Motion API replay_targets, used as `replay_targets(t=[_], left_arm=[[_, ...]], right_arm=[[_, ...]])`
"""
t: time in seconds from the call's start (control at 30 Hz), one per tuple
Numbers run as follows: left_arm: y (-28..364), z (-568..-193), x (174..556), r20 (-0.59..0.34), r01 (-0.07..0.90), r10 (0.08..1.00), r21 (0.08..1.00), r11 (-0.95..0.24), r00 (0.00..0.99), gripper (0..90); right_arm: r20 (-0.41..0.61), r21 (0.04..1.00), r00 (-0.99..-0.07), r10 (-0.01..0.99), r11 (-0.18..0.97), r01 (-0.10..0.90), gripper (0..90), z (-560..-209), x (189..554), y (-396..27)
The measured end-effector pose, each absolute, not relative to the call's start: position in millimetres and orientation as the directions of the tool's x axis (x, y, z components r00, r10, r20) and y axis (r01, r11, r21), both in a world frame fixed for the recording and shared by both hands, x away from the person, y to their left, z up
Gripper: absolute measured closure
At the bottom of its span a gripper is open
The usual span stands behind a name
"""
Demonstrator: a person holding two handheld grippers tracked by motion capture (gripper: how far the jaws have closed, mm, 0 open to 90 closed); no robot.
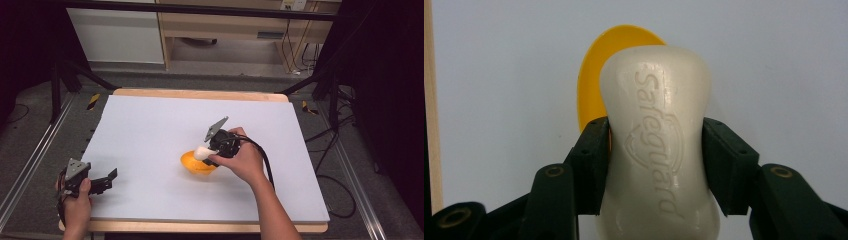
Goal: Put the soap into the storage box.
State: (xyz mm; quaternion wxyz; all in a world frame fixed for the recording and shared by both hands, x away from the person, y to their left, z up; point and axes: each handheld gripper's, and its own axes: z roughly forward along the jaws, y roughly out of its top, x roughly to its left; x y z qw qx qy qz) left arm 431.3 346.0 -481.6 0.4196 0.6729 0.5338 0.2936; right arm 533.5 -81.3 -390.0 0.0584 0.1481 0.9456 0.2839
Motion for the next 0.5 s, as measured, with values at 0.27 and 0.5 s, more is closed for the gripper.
replay_targets(t=[0.27,0.5], left_arm=[[346,-482,431,-0.056,0.472,0.965,0.879,-0.074,0.256,0.0],[347,-481,431,-0.056,0.470,0.965,0.880,-0.073,0.256,0.0]], right_arm=[[-0.045,0.548,-0.958,0.285,0.809,0.214,48.9,-388,534,-71],[-0.051,0.536,-0.966,0.252,0.823,0.186,48.9,-389,536,-61]])
